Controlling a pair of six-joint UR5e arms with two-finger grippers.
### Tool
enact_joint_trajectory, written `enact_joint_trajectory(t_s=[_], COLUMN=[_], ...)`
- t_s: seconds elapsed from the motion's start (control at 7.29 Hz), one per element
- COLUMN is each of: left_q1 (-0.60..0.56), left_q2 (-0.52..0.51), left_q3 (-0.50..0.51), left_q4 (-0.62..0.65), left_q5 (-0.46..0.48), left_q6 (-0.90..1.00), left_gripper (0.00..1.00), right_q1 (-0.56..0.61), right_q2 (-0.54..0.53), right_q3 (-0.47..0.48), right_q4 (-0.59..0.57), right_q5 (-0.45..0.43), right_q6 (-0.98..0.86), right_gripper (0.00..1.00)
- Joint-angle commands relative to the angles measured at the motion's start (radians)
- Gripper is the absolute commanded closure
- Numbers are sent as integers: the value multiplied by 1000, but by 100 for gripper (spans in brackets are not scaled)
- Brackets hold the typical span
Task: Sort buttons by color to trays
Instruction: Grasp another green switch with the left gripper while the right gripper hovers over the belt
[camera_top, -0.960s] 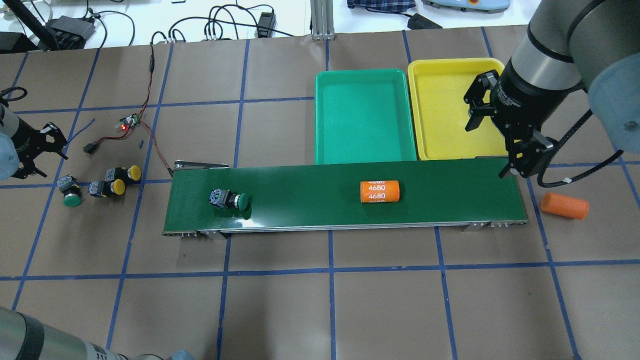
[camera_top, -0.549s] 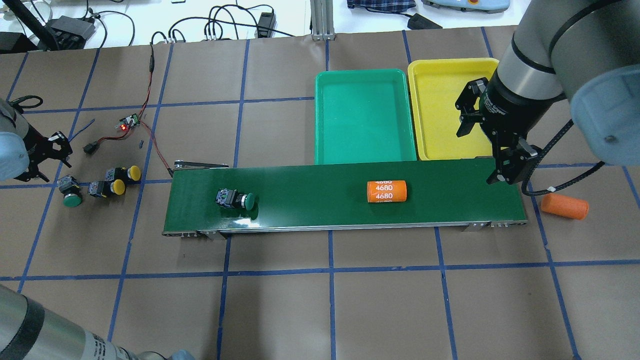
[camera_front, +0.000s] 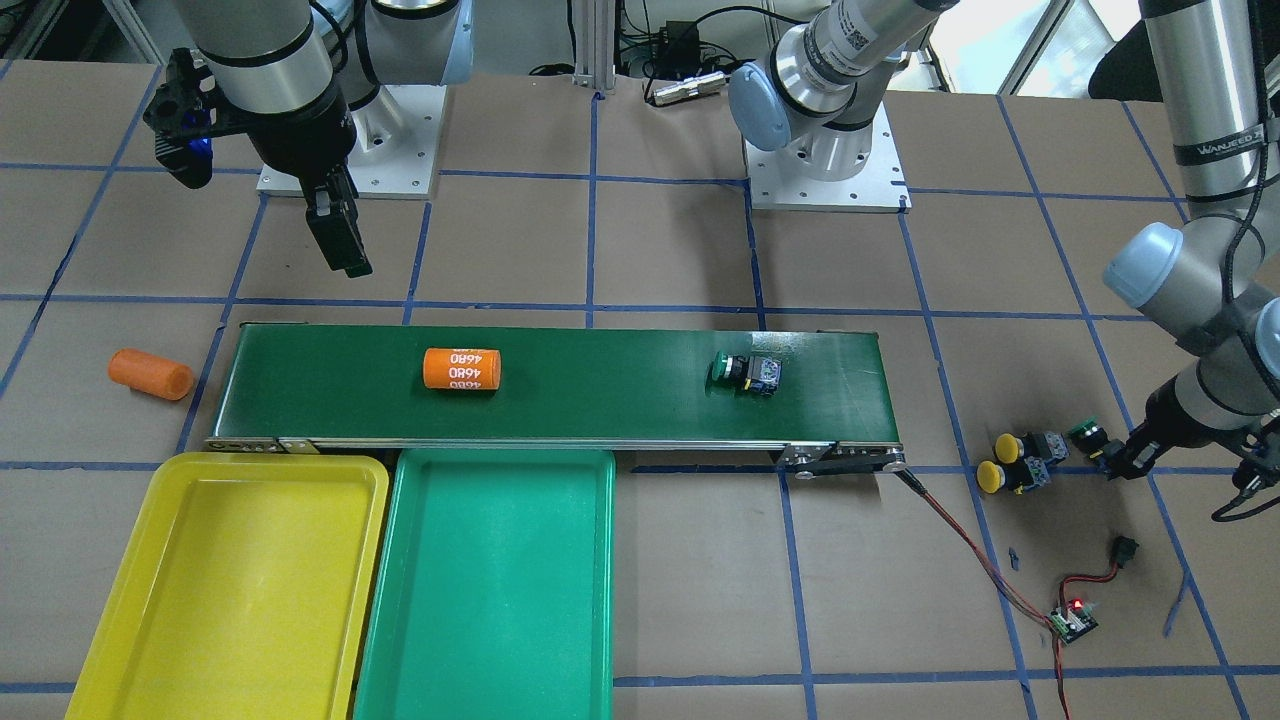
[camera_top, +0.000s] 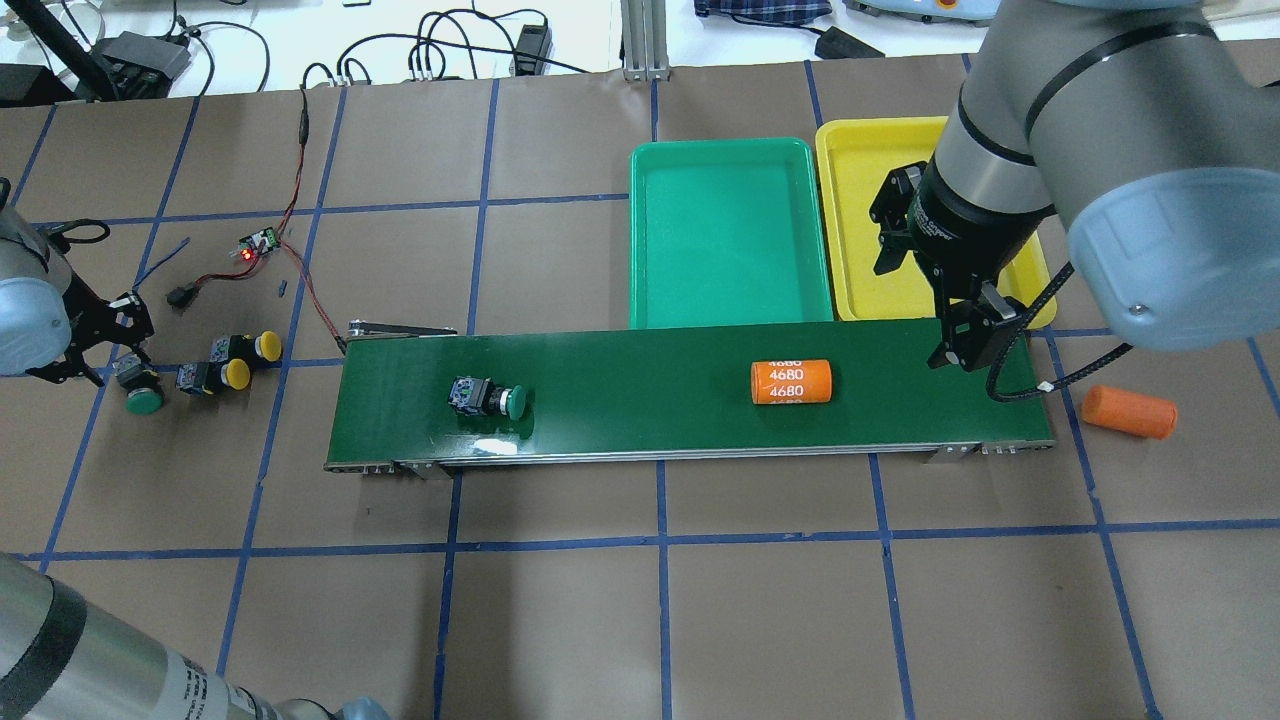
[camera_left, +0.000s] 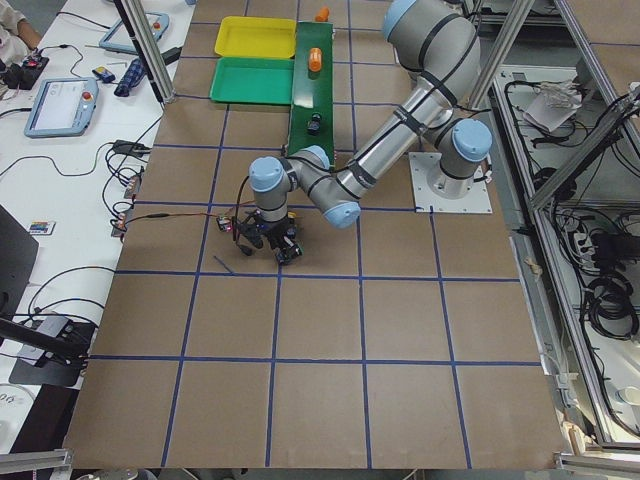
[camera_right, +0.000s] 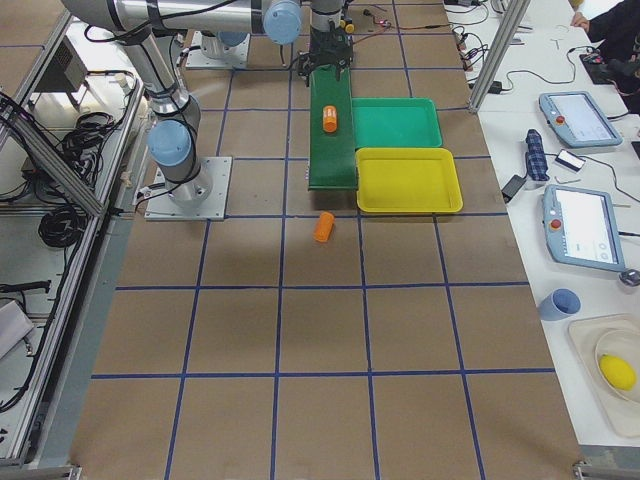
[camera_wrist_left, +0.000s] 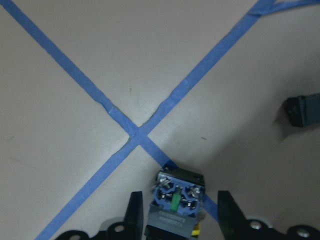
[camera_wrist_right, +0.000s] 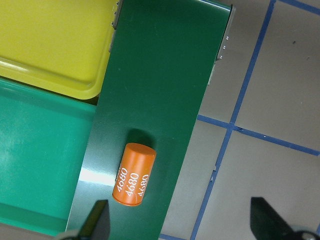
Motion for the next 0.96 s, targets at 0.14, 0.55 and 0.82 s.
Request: enact_joint_trajectory(t_s=[0.14,0.55,0.82], left_q1=[3,3,-7], left_q2=[-7,-16,-21], left_q3=[-7,-13,-7], left_q4=[-4,-3,0], left_q5=[-3,-12,-11], left_q6=[31,33,31], left_gripper=[37,40,58], right_q1=[7,31,53], right_q2=[1,2,19], right_q3=[18,34,38], right_q4=[-1,-18,-26], right_q5=[4,4,4], right_q6=[6,71,91], right_gripper=[0,0,0])
